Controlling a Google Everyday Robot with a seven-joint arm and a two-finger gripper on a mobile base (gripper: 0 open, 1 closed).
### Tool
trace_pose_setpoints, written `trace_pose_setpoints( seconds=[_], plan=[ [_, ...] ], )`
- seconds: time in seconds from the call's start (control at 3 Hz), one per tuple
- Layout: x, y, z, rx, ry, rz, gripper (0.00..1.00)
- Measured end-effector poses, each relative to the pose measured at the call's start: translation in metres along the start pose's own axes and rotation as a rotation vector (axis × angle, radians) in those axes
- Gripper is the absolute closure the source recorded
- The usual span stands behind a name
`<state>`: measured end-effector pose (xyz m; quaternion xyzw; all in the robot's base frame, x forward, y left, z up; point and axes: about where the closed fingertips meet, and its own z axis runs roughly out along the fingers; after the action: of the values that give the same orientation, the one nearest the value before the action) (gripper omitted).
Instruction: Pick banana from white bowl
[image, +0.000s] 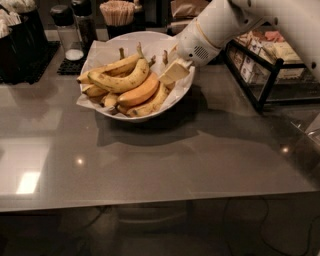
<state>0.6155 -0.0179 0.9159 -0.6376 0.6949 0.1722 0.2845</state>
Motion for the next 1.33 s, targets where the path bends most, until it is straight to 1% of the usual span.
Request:
trace_pose_setpoints(
  seconds=[0.33,0.67,1.0,1.33],
  plan=[
    [0.003,0.004,-0.018,-0.026,-0.155,-0.025,1.0],
    [0.006,0.014,-0.039,-0.093,-0.394,-0.05,1.0],
    [-0.003,0.026,-0.06,-0.184,-0.637,-0.053,1.0],
    [-0.015,0.037,-0.087,-0.242,-0.781,-0.068,1.0]
  ],
)
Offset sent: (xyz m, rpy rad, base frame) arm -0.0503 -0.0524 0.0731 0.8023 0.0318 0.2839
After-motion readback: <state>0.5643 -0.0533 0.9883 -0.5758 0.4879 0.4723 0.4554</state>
